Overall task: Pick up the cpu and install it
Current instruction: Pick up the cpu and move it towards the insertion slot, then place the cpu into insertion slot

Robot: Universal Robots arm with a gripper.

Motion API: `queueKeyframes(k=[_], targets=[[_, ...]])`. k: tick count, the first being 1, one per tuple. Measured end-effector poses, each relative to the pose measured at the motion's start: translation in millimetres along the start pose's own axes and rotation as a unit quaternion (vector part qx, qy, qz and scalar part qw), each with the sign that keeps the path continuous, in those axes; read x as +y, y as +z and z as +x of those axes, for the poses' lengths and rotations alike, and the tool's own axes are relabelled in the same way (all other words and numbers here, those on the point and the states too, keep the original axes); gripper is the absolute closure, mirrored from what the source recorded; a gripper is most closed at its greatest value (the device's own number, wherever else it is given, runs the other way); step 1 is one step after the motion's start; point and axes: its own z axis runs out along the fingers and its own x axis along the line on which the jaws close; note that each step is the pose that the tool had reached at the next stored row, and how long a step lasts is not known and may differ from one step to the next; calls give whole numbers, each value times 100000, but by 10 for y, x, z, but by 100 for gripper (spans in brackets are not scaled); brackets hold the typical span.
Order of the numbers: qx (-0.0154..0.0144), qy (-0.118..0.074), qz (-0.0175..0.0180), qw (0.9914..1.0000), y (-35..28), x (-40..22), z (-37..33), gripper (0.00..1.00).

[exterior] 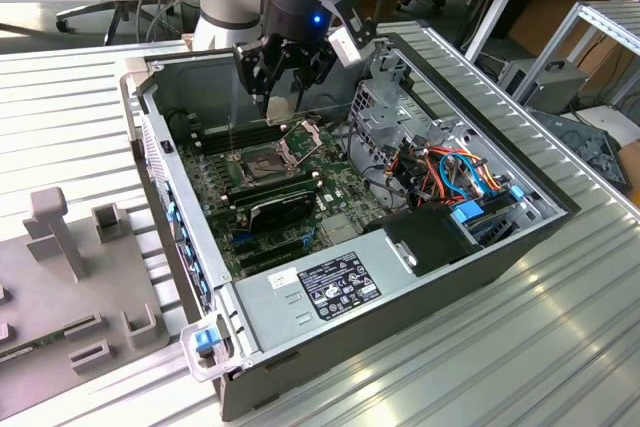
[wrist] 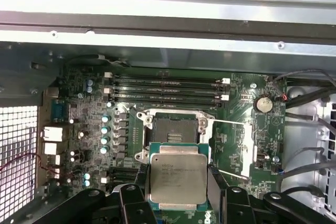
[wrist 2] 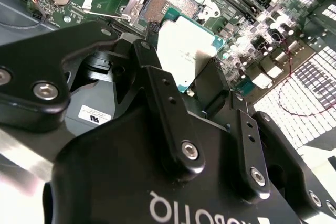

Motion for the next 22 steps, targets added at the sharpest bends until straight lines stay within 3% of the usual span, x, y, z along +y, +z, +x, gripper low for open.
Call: queueKeyframes(k=[7, 10, 22], targets=[[-3, -2, -2, 100000, 191, 14, -3, 47], [-2, -3, -4, 100000, 244, 13, -5, 47], [-3, 0, 0, 100000, 256, 13, -5, 47]])
